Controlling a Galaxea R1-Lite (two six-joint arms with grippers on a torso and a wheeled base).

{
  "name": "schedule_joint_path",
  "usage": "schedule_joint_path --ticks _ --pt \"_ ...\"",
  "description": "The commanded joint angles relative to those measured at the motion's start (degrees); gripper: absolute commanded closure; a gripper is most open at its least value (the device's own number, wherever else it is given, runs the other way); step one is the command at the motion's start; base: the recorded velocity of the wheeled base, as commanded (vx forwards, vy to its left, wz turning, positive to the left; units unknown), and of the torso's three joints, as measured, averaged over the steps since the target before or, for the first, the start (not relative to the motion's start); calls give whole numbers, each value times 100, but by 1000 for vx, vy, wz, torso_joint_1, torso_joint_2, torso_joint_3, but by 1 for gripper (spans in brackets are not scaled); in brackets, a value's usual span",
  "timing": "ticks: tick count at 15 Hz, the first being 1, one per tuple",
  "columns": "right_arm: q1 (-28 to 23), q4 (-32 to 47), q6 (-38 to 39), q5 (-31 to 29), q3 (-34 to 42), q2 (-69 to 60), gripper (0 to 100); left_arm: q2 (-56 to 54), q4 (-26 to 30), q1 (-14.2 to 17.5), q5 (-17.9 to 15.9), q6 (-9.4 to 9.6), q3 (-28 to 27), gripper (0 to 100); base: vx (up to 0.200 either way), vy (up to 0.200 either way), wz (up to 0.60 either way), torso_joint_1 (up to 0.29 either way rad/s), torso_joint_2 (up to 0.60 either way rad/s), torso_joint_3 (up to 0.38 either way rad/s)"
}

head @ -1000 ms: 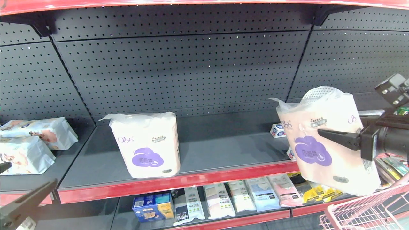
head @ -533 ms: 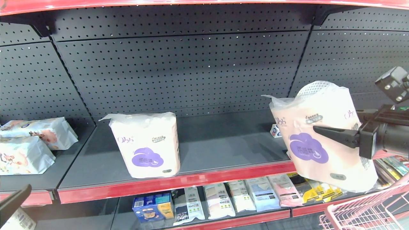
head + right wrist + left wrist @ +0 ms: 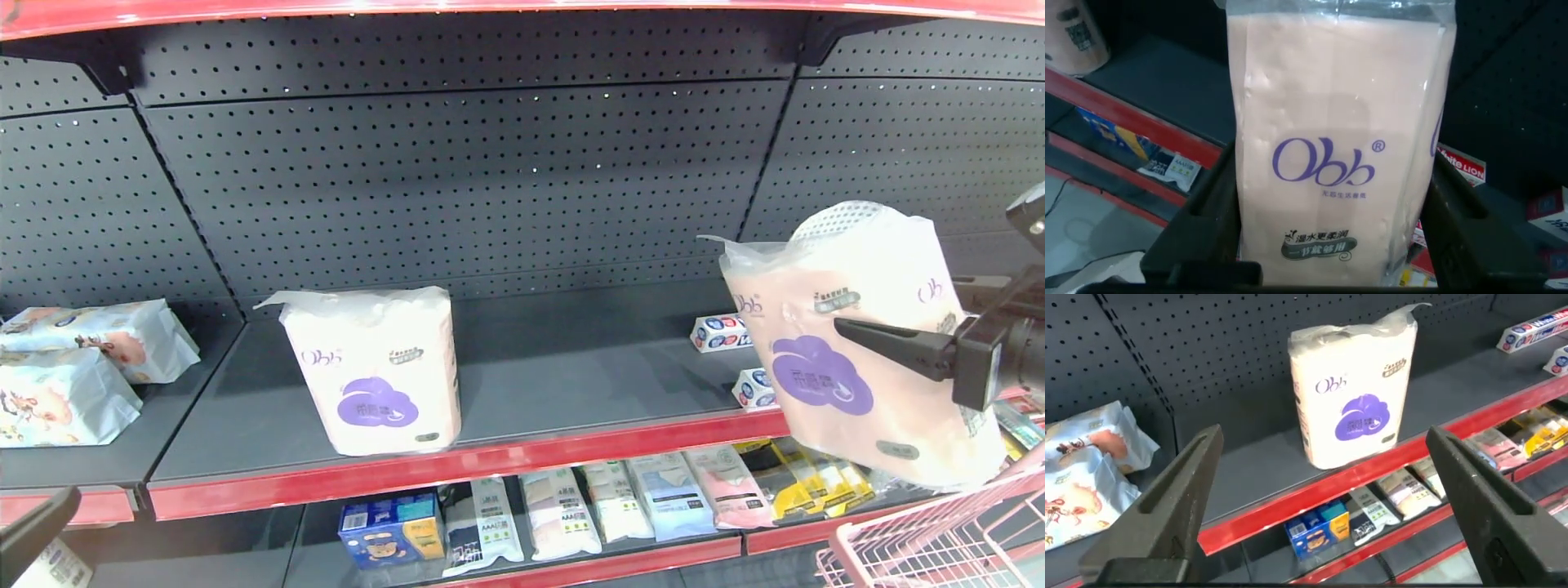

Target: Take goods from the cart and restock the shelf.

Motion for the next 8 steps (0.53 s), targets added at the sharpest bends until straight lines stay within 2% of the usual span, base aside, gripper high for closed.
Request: schedule_joint_path --ticks 1,8 --pt "-65 -3 12 -4 -17 -37 100 38 2 -1 7 -2 -2 0 0 0 0 0 0 0" --pt "-513 -3 3 -21 -272 166 100 30 2 -1 7 -2 6 0 0 0 0 0 0 0"
